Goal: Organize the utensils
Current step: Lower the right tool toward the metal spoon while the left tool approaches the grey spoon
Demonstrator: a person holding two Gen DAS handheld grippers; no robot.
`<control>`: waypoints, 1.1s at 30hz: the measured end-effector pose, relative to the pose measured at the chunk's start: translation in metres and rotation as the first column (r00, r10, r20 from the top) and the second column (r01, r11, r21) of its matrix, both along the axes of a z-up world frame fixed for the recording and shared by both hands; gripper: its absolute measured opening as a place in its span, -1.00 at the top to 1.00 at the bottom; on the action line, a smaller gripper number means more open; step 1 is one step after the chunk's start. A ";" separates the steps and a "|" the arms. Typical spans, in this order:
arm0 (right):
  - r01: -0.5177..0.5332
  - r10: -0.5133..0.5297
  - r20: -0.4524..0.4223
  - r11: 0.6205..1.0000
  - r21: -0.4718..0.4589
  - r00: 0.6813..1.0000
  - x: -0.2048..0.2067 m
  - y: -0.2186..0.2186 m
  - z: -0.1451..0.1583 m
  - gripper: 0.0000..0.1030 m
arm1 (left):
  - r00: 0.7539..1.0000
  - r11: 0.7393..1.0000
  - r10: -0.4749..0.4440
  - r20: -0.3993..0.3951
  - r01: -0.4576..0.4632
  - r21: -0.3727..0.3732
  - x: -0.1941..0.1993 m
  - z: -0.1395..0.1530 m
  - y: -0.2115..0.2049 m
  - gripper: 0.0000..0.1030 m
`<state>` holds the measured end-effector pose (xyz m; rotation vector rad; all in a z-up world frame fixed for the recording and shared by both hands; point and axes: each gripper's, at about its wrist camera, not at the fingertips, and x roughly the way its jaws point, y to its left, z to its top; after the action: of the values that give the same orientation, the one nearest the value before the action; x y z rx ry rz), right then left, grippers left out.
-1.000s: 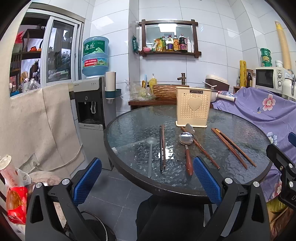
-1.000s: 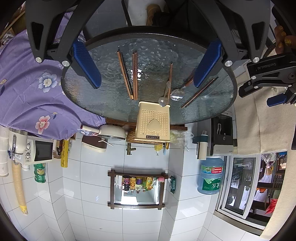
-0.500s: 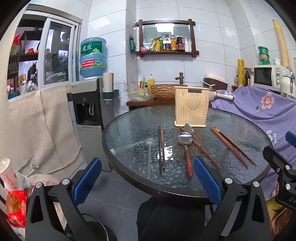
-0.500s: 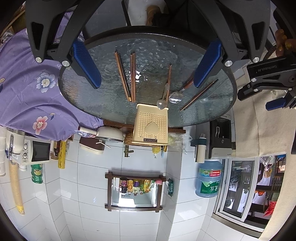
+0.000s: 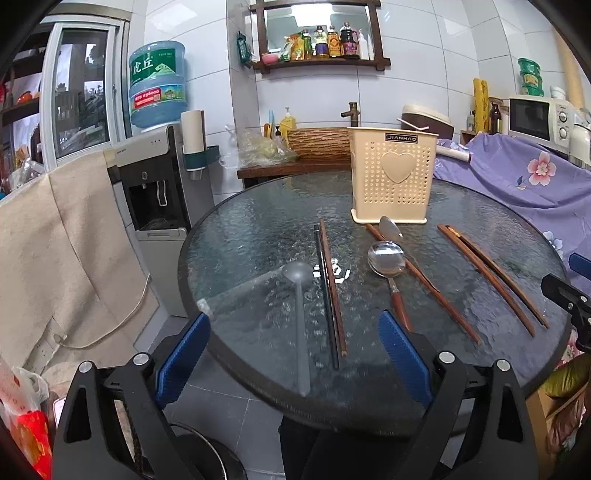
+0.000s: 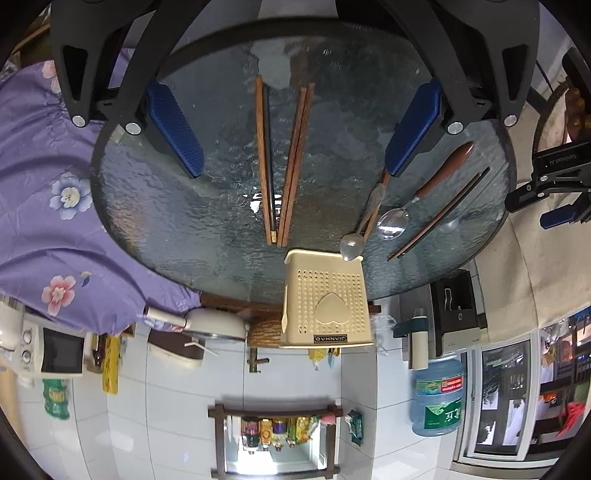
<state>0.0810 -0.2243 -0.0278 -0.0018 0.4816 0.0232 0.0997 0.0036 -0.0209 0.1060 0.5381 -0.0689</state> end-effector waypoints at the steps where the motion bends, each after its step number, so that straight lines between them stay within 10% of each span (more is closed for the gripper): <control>1: -0.011 0.011 -0.014 1.000 -0.002 1.000 0.009 0.000 0.000 -0.77 | 1.000 1.000 -0.007 -0.006 0.007 -0.002 0.005 0.001 -0.001 -0.68; 19: -0.145 0.137 -0.201 0.989 -0.023 0.970 0.170 0.063 0.005 -0.16 | 0.975 1.000 -0.026 -0.220 0.028 0.005 0.108 -0.013 0.018 -0.17; 33: -0.142 0.147 -0.336 0.989 0.039 0.930 0.230 0.076 -0.021 -0.16 | 0.959 0.998 -0.067 -0.275 0.060 -0.033 0.127 -0.026 0.022 -0.17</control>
<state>0.3113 -0.1482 -0.0493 -0.0192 0.8258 0.1739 0.2271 0.0251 -0.0473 0.0907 0.8133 -0.1547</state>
